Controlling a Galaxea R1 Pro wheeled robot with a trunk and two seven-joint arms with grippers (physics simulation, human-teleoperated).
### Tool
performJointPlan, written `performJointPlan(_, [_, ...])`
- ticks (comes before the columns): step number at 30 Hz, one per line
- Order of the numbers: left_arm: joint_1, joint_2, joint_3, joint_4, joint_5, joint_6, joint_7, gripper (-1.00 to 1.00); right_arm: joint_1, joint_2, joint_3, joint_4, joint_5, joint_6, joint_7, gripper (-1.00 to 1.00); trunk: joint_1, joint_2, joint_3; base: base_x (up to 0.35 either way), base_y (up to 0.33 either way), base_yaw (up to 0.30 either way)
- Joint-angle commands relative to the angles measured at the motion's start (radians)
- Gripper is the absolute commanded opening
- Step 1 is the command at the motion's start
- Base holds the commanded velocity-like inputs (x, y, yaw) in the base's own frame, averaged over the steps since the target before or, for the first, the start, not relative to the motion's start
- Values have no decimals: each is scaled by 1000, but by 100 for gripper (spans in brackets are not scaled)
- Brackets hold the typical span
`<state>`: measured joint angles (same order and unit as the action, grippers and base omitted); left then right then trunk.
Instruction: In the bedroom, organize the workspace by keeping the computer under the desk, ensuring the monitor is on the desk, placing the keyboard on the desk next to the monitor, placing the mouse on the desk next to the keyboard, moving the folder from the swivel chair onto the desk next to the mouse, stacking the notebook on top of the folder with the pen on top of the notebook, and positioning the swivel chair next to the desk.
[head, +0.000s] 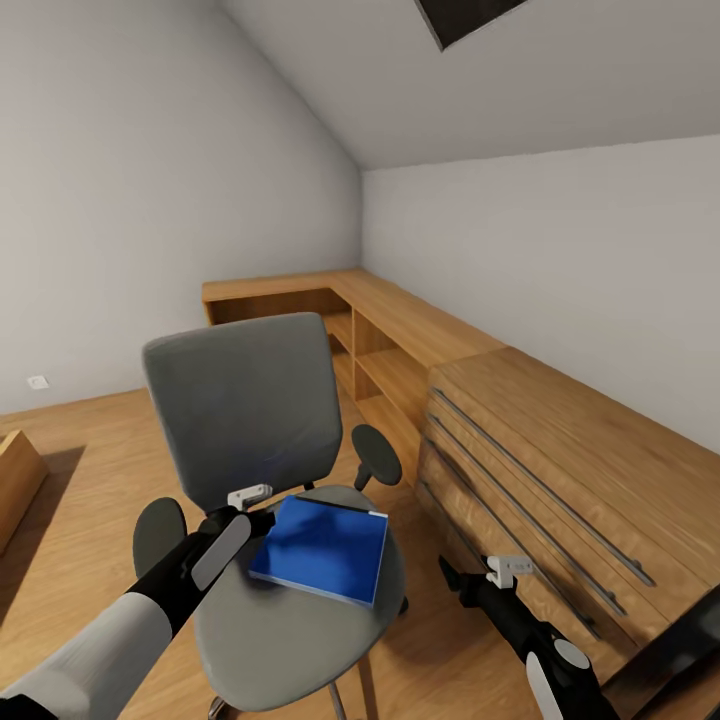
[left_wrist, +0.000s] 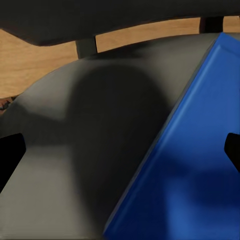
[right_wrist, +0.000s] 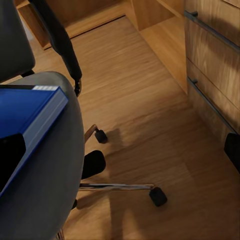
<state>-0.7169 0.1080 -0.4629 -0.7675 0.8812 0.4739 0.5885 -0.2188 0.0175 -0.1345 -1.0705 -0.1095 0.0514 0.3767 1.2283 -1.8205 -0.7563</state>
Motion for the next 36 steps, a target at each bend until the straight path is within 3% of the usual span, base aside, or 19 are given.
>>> performJointPlan(1, [-1,1,-6,0,9,1,8,100,-1,1,-4,-1,-10,5,8,100,0,0,-1,0,0,0])
performJointPlan(36, [-1,-6,-11,13,8,5,6,100,-1,-1,-5,-2,-11,6,8,100,0,0,-1,48,0,0])
